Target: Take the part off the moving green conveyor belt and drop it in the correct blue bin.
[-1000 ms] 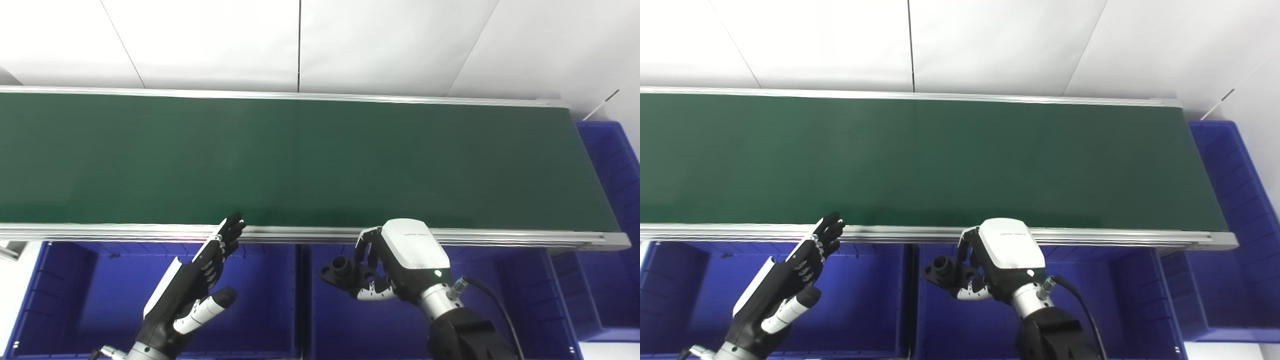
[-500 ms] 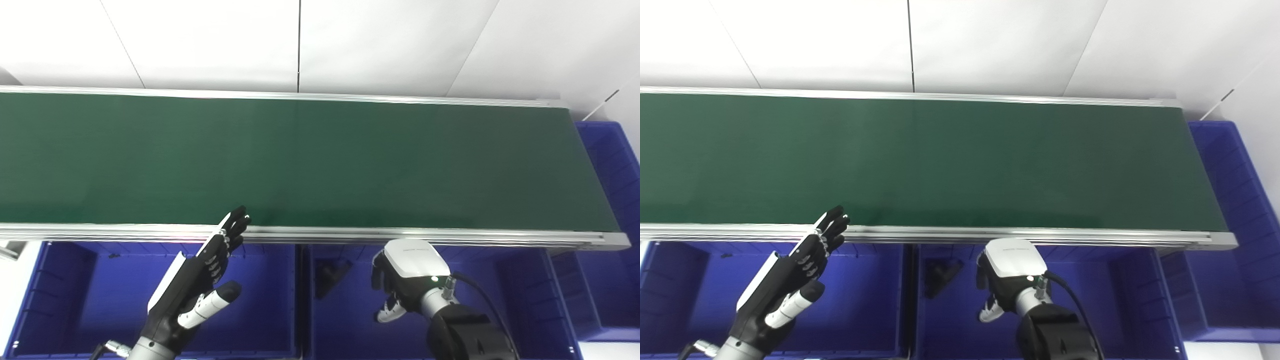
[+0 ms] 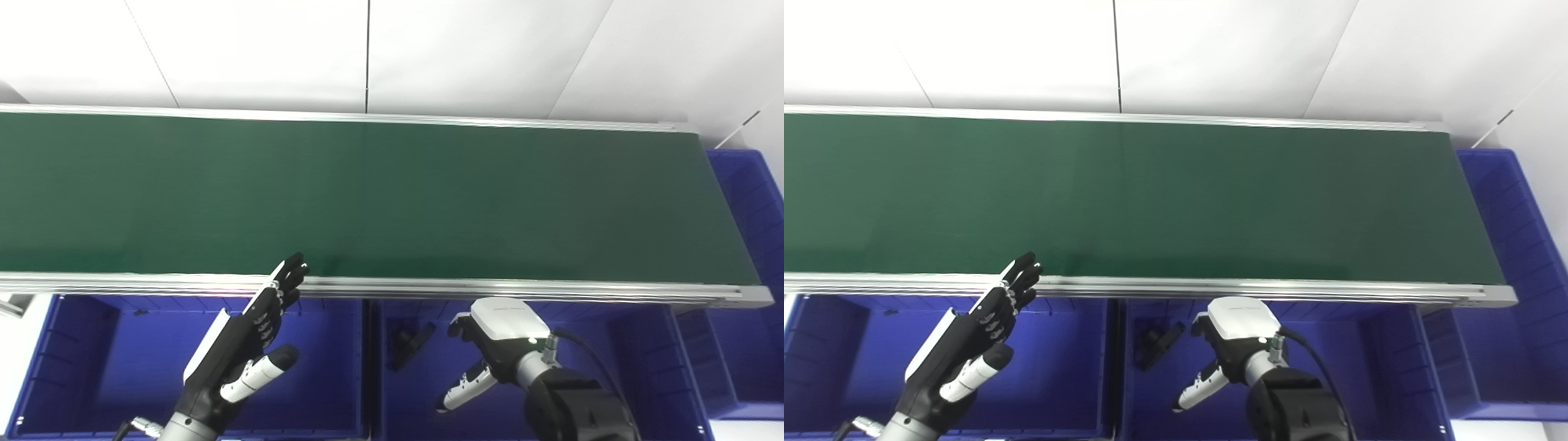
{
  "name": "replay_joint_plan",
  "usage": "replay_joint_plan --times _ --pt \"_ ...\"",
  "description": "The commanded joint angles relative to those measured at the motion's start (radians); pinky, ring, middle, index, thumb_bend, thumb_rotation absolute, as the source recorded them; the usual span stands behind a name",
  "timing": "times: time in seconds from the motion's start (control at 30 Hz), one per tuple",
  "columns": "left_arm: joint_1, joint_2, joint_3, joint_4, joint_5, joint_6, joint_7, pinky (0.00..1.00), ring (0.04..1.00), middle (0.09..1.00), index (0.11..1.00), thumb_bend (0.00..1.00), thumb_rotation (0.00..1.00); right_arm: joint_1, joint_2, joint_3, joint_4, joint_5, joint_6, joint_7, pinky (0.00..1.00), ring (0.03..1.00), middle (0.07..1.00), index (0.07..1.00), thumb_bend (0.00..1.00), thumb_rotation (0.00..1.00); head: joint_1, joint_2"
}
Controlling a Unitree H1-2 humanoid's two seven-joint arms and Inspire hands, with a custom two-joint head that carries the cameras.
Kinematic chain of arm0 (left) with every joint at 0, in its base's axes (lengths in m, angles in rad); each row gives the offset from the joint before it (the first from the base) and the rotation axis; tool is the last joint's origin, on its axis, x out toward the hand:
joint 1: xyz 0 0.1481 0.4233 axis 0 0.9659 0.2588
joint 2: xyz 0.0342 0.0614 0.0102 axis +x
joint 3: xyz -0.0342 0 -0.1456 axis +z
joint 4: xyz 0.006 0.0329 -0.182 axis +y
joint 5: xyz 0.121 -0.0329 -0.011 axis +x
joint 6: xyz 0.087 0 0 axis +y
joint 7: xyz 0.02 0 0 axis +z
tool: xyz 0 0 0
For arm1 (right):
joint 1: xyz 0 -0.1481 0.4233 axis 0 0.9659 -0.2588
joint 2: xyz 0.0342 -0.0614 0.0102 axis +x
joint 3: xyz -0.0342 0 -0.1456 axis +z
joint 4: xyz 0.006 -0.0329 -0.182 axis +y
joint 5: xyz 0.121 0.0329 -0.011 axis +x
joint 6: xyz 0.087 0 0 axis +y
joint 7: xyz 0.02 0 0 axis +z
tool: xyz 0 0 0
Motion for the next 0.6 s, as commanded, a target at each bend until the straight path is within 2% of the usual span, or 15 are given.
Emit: replay_joint_plan --times 0.0,0.13,0.2,0.27,0.3,0.33,0.4,0.47,0.57 --pt "0.012 -0.007 -0.006 -0.027 0.019 -0.019 0.003 1.0 0.993 0.966 1.0 0.75 0.74 0.029 0.029 -0.005 -0.084 0.07 -0.013 -0.049 0.44 0.589 0.681 0.706 0.9 0.5 0.014 -0.002" --pt "0.018 -0.019 -0.016 -0.024 0.043 -0.023 0.009 1.0 0.983 0.957 1.0 0.76 0.76 0.129 0.12 -0.014 -0.202 0.244 0.021 -0.143 0.44 0.56 0.634 0.66 0.77 0.47 0.034 -0.005" --pt "0.02 -0.029 -0.018 -0.018 0.046 -0.031 0.011 1.0 0.982 0.954 0.998 0.76 0.75 0.211 0.179 -0.01 -0.229 0.385 0.02 -0.235 0.44 0.544 0.621 0.652 0.75 0.46 0.043 -0.007" --pt "0.021 -0.035 -0.02 -0.014 0.048 -0.036 0.009 1.0 0.984 0.95 0.992 0.75 0.74 0.28 0.222 -0.003 -0.236 0.49 0.021 -0.3 0.43 0.528 0.609 0.645 0.72 0.55 0.049 -0.01" --pt "0.021 -0.037 -0.021 -0.013 0.047 -0.031 0.007 1.0 0.984 0.95 0.991 0.75 0.74 0.317 0.25 -0.021 -0.216 0.635 0.042 -0.316 0.43 0.528 0.609 0.645 0.72 0.57 0.055 -0.013" --pt "0.022 -0.039 -0.022 -0.013 0.047 -0.027 0.006 1.0 0.984 0.953 0.991 0.75 0.73 0.339 0.266 -0.035 -0.201 0.738 0.057 -0.325 0.46 0.55 0.622 0.653 0.7 0.67 0.055 -0.013" --pt "0.022 -0.041 -0.026 -0.009 0.054 -0.027 0.004 1.0 0.979 0.952 0.991 0.74 0.73 0.362 0.278 -0.077 -0.109 0.915 0.026 -0.368 0.51 0.589 0.649 0.672 0.72 0.79 0.061 -0.016" --pt "0.025 -0.044 -0.03 -0.004 0.061 -0.034 0.006 1.0 0.975 0.949 0.989 0.74 0.73 0.362 0.261 -0.098 -0.015 0.966 -0.045 -0.42 0.57 0.628 0.675 0.688 0.73 0.84 0.068 -0.02" --pt "0.03 -0.048 -0.034 0.0 0.071 -0.033 0.009 1.0 0.972 0.947 0.987 0.74 0.73 0.348 0.228 -0.09 0.052 1.001 -0.099 -0.478 0.61 0.667 0.7 0.702 0.75 0.87 0.08 -0.029"
